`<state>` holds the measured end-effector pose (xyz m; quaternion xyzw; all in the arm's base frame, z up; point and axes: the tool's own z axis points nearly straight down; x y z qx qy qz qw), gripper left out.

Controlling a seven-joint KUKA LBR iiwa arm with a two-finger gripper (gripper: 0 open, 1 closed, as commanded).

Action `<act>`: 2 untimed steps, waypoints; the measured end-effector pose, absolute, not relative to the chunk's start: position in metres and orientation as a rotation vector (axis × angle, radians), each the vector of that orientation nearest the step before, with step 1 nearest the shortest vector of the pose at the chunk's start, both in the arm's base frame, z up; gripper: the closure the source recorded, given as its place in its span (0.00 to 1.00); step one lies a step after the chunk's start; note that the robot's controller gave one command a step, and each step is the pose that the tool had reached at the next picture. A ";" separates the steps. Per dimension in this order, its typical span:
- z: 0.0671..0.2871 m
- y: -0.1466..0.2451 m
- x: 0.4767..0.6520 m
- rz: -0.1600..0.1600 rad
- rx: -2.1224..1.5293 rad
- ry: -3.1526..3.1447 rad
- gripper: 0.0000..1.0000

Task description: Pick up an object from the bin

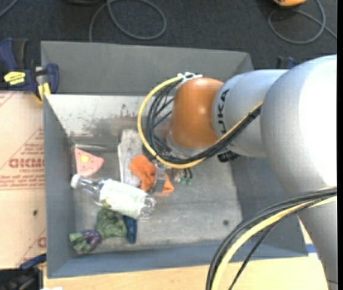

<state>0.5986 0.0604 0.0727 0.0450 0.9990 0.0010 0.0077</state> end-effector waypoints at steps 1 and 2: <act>0.076 0.060 0.598 0.003 0.137 3.123 1.00; 0.091 0.060 0.596 0.001 0.134 3.131 1.00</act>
Offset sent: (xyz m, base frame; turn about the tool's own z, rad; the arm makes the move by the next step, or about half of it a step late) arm 0.0001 0.0000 0.0797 0.0000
